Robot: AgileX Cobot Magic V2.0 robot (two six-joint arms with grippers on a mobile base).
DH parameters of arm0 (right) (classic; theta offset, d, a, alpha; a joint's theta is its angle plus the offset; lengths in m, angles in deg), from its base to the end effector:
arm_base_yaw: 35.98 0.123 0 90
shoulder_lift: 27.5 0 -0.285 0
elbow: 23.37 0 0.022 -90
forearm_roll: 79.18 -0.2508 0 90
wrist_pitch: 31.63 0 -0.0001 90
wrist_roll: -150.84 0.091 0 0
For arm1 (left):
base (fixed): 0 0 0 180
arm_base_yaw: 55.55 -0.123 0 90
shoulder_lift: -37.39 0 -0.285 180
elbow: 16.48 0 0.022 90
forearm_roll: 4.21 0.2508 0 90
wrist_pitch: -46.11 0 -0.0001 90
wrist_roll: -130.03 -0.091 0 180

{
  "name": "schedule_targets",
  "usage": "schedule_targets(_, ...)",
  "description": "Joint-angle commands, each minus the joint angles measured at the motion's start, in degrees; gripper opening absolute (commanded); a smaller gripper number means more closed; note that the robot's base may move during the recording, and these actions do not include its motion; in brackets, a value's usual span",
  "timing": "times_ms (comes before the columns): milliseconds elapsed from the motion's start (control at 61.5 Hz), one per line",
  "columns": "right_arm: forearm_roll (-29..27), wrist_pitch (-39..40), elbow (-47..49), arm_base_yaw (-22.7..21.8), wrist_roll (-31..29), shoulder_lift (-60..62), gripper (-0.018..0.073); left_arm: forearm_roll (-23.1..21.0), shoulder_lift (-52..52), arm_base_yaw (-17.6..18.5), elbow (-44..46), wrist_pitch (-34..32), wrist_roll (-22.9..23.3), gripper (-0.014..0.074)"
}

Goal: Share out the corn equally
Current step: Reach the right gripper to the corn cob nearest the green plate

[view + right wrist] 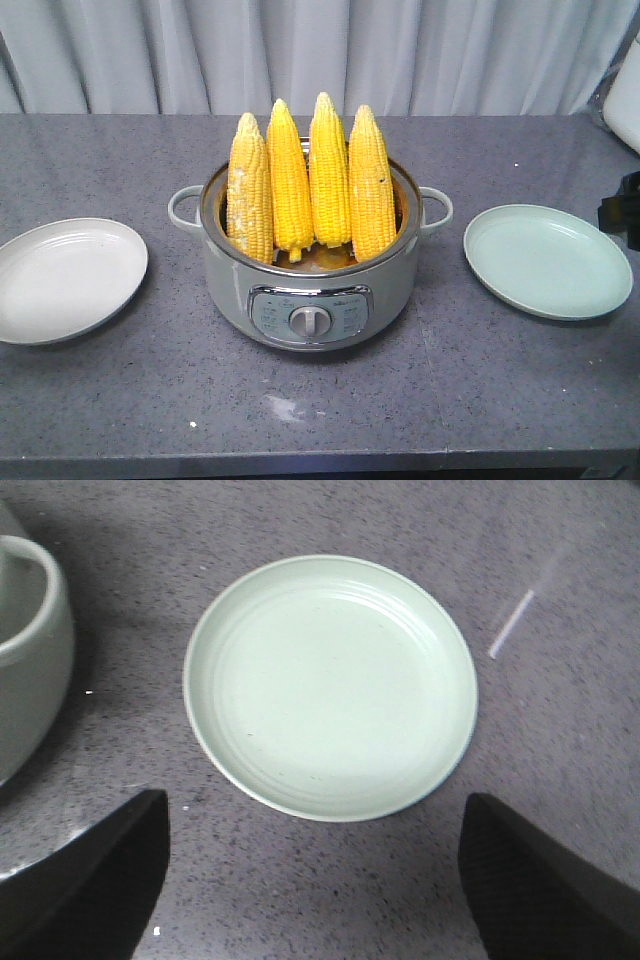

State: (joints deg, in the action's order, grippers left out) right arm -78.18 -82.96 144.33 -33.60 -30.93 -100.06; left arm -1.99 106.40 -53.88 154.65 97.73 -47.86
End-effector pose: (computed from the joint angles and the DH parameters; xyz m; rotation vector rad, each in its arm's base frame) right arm 0.2252 0.0081 0.3736 -0.0925 2.3751 -0.0163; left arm 0.2086 -0.0033 0.4053 0.0023 2.2595 0.0120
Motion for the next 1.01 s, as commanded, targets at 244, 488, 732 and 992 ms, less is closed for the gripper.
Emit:
schedule_targets(244,-25.88,0.19,17.46,0.04,-27.54,-15.46,0.0583,-0.24,-0.65,-0.07,2.08,-3.97,0.63,0.0544)
schedule_targets(488,-28.88,-6.90,34.83,5.88,-32.61,-31.05,0.0583,-0.24,-0.65,-0.07,2.08,-3.92,0.63,0.0544)
schedule_targets(732,-25.54,-10.08,49.42,11.31,-29.93,-43.17,0.0580,-0.24,-0.65,-0.07,2.08,-3.86,0.63,0.0544)
schedule_targets(992,-21.49,-9.82,56.14,13.75,-26.91,-50.29,0.0564,-0.24,-0.65,-0.07,2.08,-3.86,0.63,0.0544)
